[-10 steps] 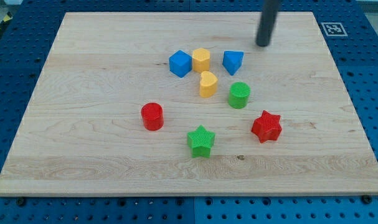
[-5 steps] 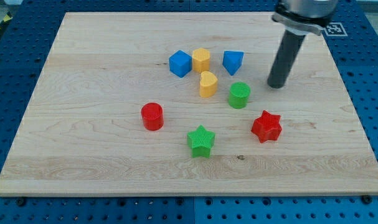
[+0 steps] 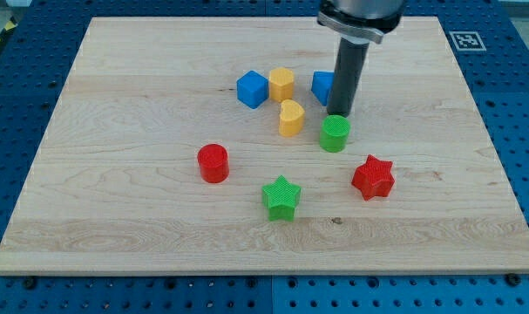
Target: Slightly push the blue triangle towards the top right
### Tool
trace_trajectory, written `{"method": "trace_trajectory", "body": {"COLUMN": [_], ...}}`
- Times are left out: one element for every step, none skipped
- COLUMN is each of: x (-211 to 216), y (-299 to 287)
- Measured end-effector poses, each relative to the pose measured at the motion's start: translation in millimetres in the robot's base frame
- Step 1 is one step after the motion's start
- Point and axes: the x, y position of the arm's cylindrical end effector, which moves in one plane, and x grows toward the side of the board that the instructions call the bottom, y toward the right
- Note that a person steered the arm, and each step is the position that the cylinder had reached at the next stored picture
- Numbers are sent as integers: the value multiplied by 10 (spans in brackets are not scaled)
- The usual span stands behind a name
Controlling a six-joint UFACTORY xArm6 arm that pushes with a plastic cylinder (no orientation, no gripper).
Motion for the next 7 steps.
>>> {"method": "trace_trajectory", "body": {"x": [-1, -1, -1, -70, -287, -379, -379], "y": [-161, -397, -440, -422, -332, -170, -57]}}
